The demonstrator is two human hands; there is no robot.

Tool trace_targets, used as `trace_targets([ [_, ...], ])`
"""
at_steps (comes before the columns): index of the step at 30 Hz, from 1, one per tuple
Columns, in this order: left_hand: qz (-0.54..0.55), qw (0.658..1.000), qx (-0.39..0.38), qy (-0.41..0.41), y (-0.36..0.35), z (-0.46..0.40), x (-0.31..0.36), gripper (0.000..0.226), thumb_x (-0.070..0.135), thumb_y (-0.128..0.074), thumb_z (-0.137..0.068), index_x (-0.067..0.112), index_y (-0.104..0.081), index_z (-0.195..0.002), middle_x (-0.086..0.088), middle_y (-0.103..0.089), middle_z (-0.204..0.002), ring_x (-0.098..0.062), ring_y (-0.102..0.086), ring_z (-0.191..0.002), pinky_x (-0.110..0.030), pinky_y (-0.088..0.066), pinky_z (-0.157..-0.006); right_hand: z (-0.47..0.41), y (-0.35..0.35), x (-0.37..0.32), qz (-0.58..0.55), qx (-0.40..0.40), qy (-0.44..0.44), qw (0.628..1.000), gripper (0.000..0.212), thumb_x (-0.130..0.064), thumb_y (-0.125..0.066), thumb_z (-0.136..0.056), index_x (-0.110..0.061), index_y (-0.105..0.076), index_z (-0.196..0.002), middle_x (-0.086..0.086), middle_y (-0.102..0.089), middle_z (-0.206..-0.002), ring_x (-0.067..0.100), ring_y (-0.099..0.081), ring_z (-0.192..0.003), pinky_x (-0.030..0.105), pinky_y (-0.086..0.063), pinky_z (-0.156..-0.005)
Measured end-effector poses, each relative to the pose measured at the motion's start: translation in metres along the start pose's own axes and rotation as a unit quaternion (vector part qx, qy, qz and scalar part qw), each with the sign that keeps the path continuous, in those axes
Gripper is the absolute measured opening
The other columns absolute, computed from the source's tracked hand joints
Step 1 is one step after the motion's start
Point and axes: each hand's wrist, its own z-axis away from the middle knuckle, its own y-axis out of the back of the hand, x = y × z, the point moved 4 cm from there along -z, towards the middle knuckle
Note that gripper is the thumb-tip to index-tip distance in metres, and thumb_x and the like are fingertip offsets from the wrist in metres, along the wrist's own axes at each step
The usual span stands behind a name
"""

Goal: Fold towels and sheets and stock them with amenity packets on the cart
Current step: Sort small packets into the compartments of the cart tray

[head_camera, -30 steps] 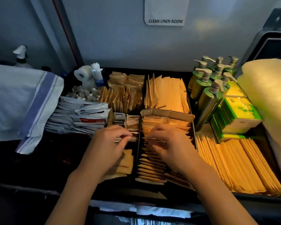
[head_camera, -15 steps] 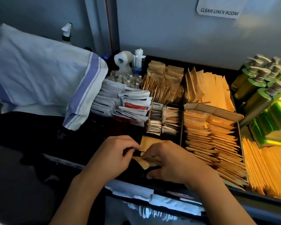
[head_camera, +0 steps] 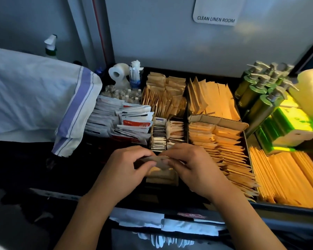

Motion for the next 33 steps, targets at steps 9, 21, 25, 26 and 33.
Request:
trace_targets([
  [9,0.024,0.992,0.085,-0.087,-0.037,-0.058,0.071,0.019,0.017,-0.076,-0.089,0.022,-0.077,-0.107,0.018,-0.071,-0.103,0.001,-0.066,-0.1,-0.01,-0.049,-0.083,0.045,0.092,0.043,-0.039,0.194,-0.064,0.978,0.019,-0.017,-0.078,-0.089,-0.029,-0.079,-0.104,-0.02,-0.066,-0.105,0.009,-0.063,-0.1,0.02,-0.052,-0.072],
  [21,-0.013,0.994,0.028,-0.106,-0.129,-0.11,0.122,0.02,0.018,-0.073,-0.092,0.024,-0.075,-0.111,0.017,-0.07,-0.108,0.001,-0.064,-0.104,-0.01,-0.048,-0.088,0.097,0.141,0.132,-0.037,0.22,-0.157,0.962,0.019,-0.018,-0.072,-0.089,-0.031,-0.077,-0.101,-0.019,-0.069,-0.096,0.005,-0.064,-0.095,0.03,-0.057,-0.079],
  [25,-0.071,0.993,-0.008,-0.093,-0.148,-0.109,0.12,0.02,0.019,-0.074,-0.09,0.029,-0.074,-0.108,0.017,-0.069,-0.107,0.003,-0.061,-0.103,-0.013,-0.048,-0.09,0.099,0.129,0.152,-0.038,0.154,-0.193,0.968,0.018,-0.022,-0.075,-0.089,-0.031,-0.077,-0.104,-0.019,-0.068,-0.099,0.002,-0.062,-0.095,0.031,-0.057,-0.084],
  [26,-0.091,0.992,-0.019,-0.09,-0.152,-0.108,0.119,0.02,0.019,-0.075,-0.09,0.029,-0.073,-0.107,0.017,-0.069,-0.106,0.001,-0.061,-0.101,-0.018,-0.051,-0.088,0.099,0.126,0.153,-0.03,0.141,-0.189,0.971,0.019,-0.024,-0.076,-0.089,-0.032,-0.076,-0.107,-0.019,-0.067,-0.101,0.001,-0.061,-0.095,0.028,-0.057,-0.084],
  [33,-0.166,0.985,-0.039,-0.026,-0.167,-0.108,0.104,0.019,0.029,-0.069,-0.095,0.037,-0.073,-0.112,0.022,-0.066,-0.106,0.0,-0.058,-0.097,-0.021,-0.051,-0.084,0.092,0.115,0.164,0.032,0.12,-0.17,0.977,0.013,-0.028,-0.076,-0.089,-0.033,-0.078,-0.101,-0.021,-0.063,-0.099,0.001,-0.059,-0.094,0.022,-0.055,-0.084],
])
